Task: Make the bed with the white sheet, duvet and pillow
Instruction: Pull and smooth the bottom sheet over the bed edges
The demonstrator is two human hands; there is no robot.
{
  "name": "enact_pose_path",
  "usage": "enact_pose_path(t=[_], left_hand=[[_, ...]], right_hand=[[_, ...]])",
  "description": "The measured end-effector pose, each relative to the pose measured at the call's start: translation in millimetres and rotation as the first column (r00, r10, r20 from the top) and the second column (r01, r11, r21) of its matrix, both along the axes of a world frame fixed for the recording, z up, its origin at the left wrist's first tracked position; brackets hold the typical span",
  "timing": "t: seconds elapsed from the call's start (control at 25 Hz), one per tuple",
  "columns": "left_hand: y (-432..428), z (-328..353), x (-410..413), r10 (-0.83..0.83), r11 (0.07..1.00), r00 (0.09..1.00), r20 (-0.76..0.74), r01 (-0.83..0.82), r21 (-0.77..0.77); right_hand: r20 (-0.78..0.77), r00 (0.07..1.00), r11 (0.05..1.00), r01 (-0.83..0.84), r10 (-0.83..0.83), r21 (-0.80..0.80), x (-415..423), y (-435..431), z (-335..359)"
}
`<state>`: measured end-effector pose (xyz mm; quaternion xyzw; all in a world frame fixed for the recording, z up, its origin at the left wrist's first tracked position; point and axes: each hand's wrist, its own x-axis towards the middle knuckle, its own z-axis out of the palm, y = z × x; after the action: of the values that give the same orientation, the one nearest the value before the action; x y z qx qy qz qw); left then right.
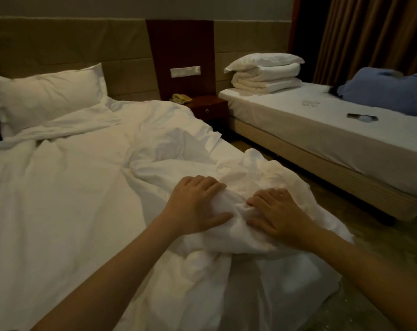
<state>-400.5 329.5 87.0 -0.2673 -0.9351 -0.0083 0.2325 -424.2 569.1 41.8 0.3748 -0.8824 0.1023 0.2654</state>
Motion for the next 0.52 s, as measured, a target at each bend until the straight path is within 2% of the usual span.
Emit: enact_pose_path(t=[0.12, 0.24, 0.36, 0.44, 0.52], left_hand=[[13.8, -13.1, 0.6, 0.139, 0.99, 0.983, 0.121, -0.137, -0.02], [37.8, -19.6, -10.4, 0.175, 0.97, 0.956, 0.234, -0.209, 0.127], [79.6, -9.1, -31.9, 0.058, 0.936, 0.976, 0.208, -0.126, 0.329], [126.9, 13.4, -48.9, -0.01, 0.924, 0.977, 0.212, -0.072, 0.376], [185.0, 38.9, -64.6, -0.086, 0.916, 0.975, 0.203, -0.002, 0.401]], right_hand=[[-0.06, 0.998, 0.997, -0.04, 0.036, -0.065, -11.7, 0.5, -5.0], [0.078, 0.995, 0.947, -0.039, 0.067, -0.32, -10.8, 5.9, -4.4], [0.122, 0.993, 0.869, 0.054, 0.007, -0.492, -14.0, 41.5, 12.3], [0.146, 0.987, 0.818, 0.144, -0.074, -0.557, -18.0, 79.3, 28.6], [0.091, 0.982, 0.774, 0.185, -0.163, -0.606, -15.7, 128.0, 52.0]])
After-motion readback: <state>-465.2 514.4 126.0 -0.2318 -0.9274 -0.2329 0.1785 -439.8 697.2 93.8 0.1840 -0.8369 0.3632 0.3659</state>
